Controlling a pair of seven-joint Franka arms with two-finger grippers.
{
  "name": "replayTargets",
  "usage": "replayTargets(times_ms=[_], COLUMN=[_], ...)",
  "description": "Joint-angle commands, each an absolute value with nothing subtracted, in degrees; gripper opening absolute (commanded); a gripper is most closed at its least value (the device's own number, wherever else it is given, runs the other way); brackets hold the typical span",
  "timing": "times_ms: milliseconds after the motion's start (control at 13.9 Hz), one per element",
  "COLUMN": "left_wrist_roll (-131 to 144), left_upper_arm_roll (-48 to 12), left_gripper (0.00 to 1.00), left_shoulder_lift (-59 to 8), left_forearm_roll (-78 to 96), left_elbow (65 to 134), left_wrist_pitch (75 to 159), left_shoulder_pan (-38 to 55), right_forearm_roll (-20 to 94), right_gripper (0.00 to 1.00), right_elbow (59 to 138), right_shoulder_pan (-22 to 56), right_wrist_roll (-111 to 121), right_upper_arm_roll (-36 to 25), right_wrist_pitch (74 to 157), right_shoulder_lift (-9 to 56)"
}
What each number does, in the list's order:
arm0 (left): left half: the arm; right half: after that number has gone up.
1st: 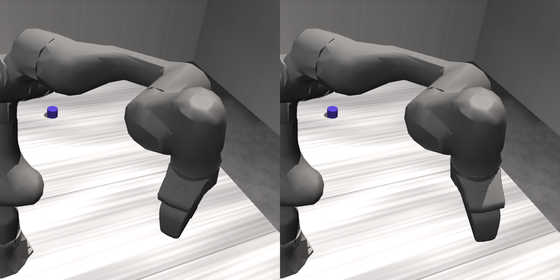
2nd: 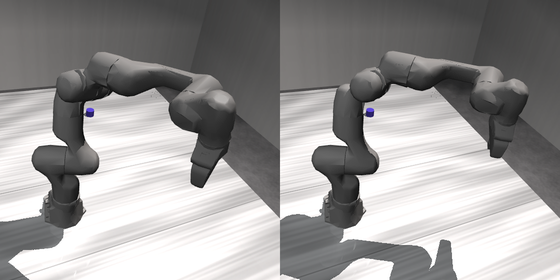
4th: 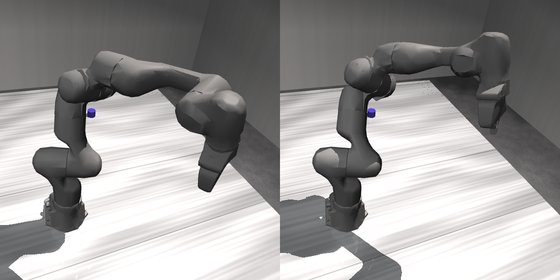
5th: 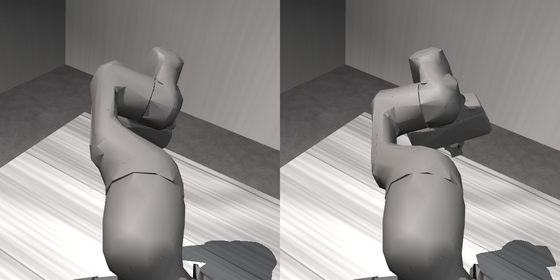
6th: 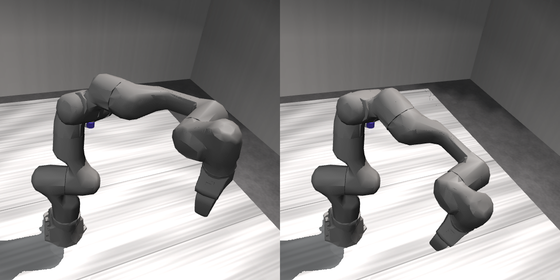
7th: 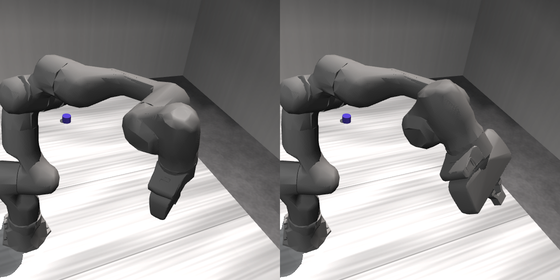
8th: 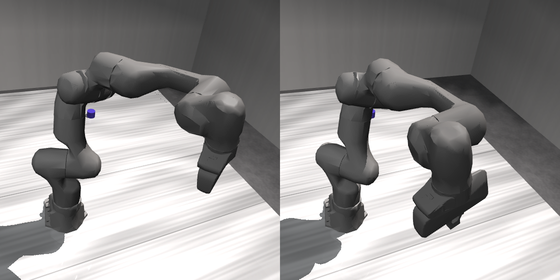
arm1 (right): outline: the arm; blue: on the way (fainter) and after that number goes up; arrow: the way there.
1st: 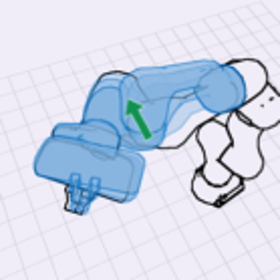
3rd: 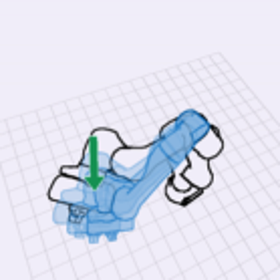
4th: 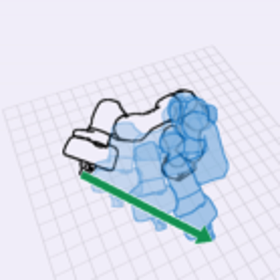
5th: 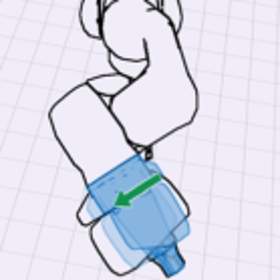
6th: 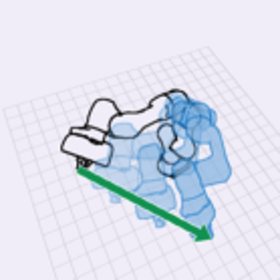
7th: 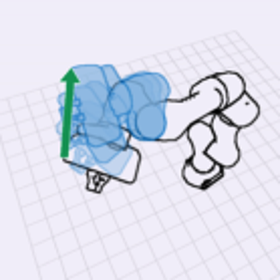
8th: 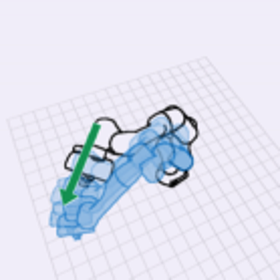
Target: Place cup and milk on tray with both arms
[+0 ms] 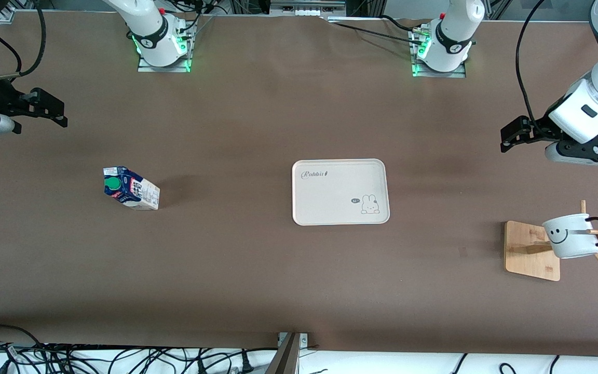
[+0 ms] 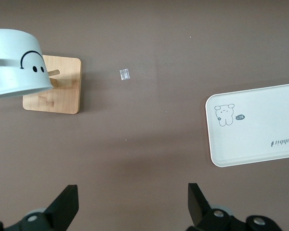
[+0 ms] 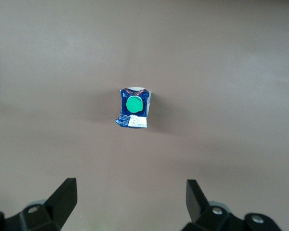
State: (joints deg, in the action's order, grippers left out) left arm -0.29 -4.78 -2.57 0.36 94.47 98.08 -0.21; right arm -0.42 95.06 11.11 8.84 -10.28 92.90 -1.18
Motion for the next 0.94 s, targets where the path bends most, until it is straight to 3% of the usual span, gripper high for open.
replayTargets(times_ms=[0,360,719,863], left_wrist_roll=[-0.62,-0.70,-0.61,0.17], left_upper_arm_roll=[-4.92,-4.66,-4.48,-4.48], left_gripper=[1.00,1.00,1.00,1.00], left_shoulder_lift=[-3.43,-3.51,-17.11,-19.24], left_forearm_roll=[0.79,0.79,0.97,1.41], left_elbow=[92.46,92.02,79.31,77.87], left_wrist_pitch=[97.56,97.73,97.82,98.17], left_shoulder_pan=[-0.53,-0.35,-1.05,-2.72], right_forearm_roll=[-0.35,-0.35,-0.35,-0.35], right_gripper=[1.00,1.00,1.00,1.00], right_elbow=[94.04,93.96,94.13,94.57], right_shoulder_pan=[9.93,9.93,10.02,10.02], right_wrist_roll=[8.18,8.26,8.09,8.09], right_upper_arm_roll=[-8.97,-8.96,-8.96,-8.96], right_wrist_pitch=[92.37,92.29,91.93,91.93], right_shoulder_lift=[-1.05,-0.97,-1.05,-1.05])
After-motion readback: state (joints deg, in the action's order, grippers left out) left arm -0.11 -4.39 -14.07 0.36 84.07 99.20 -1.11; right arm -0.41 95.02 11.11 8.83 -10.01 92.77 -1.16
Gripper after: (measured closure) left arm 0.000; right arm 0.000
